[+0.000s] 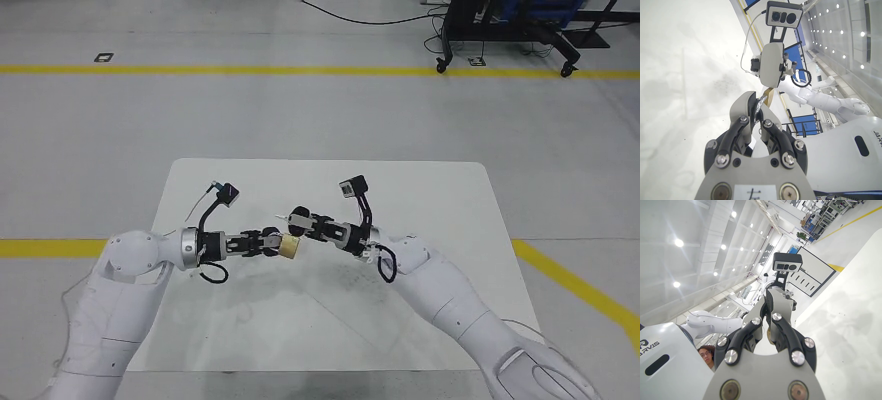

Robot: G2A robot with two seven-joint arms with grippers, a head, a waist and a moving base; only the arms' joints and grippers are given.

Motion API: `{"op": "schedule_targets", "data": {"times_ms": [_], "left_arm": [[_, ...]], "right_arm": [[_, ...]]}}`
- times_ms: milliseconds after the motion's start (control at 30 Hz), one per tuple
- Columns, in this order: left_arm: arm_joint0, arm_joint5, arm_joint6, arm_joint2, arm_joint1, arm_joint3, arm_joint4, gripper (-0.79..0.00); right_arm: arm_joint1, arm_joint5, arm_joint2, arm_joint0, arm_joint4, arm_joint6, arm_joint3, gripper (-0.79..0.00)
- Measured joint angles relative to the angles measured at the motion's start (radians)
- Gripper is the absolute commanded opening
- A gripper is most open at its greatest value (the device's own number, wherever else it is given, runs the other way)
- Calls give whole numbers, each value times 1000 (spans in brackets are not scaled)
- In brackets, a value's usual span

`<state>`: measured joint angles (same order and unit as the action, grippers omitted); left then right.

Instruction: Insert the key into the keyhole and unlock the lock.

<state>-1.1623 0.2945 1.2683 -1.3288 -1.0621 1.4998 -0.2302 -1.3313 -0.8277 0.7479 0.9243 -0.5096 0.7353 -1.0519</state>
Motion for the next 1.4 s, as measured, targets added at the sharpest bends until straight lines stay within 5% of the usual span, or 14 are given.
{"op": "schedule_targets", "data": {"times_ms": [600, 933, 1067, 1400], "left_arm": [[37, -132, -41, 19, -1, -62, -77, -785], [157, -534, -156, 105, -15, -133, -97, -785], [169, -524, -179, 109, -16, -144, -82, -785], [163, -537, -187, 118, -17, -135, -83, -785]], "right_arm": [[-10, -76, 19, 11, -51, 33, 24, -785], [33, 145, 115, 153, 37, -74, -183, -785], [56, 199, 176, 245, 51, -96, -323, -785], [55, 197, 172, 233, 50, -95, -299, -785]]}}
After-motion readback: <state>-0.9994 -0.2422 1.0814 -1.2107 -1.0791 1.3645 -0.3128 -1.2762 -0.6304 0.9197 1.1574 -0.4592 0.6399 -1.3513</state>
